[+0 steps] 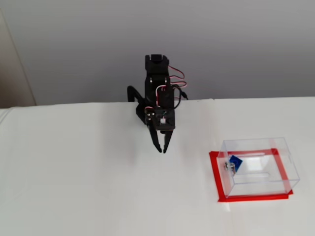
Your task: Pick the blue lego brick and place it into the transparent box
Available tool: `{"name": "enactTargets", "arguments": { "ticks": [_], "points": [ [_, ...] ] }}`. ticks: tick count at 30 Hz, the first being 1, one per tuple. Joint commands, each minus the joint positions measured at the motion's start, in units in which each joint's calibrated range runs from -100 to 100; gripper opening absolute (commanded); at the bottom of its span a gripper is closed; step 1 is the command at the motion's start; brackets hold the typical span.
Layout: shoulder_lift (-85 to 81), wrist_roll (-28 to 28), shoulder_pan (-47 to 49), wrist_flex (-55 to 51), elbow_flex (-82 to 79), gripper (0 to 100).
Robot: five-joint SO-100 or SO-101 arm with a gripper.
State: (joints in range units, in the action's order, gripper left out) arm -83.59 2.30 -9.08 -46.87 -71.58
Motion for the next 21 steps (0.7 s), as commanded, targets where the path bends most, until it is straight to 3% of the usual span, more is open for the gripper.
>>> {"name": "enactTargets", "arguments": {
  "ticks": [1, 12, 21],
  "points": [
    [-6.7, -0.3, -0.4, 0.9, -5.9, 2],
    [-16.2, -0.4, -0.3, 0.8, -20.1, 2],
    [-16.4, -3.8, -1.1, 0.4, -27.8, 2]
  ]
}}
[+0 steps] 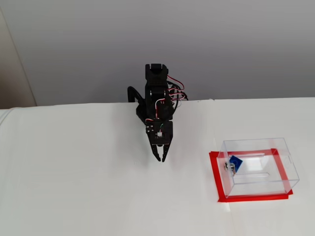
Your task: Pick the blue lego brick and place it into the transparent box
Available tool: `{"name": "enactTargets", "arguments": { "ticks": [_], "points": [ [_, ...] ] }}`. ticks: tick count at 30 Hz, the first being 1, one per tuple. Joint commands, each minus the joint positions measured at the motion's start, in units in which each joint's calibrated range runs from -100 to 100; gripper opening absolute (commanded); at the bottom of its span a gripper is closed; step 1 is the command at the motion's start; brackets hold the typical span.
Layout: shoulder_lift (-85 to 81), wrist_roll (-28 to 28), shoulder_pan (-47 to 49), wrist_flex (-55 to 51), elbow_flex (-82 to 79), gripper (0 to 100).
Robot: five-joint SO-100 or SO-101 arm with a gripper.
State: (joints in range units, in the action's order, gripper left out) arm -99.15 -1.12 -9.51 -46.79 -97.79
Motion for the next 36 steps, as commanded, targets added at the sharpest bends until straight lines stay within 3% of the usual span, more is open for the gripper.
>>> {"name": "enactTargets", "arguments": {
  "ticks": [1, 11, 36],
  "points": [
    [-0.8, -0.2, -0.7, 0.3, -1.6, 2],
    [-0.8, -0.1, -4.5, -4.1, -1.6, 2],
    [-0.6, 0.6, -4.6, -4.0, -1.6, 2]
  ]
}}
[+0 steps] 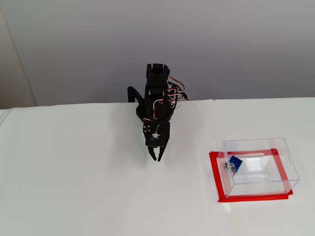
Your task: Pick the blue lego brick and place it into the transparent box
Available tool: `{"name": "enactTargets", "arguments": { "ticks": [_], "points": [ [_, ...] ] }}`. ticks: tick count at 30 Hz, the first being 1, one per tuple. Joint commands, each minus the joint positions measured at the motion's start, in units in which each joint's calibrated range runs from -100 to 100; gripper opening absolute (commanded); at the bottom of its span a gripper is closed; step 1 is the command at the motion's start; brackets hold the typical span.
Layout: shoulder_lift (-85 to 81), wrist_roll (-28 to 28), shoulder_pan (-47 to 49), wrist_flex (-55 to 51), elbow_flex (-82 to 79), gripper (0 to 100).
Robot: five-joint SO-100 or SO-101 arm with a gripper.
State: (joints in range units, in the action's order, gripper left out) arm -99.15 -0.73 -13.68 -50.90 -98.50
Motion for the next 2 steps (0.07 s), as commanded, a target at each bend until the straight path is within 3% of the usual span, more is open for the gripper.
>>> {"name": "enactTargets", "arguments": {
  "ticks": [1, 2],
  "points": [
    [-0.6, 0.2, -0.4, 0.1, -0.9, 2],
    [-0.6, 0.2, -0.4, 0.1, -0.9, 2]
  ]
}}
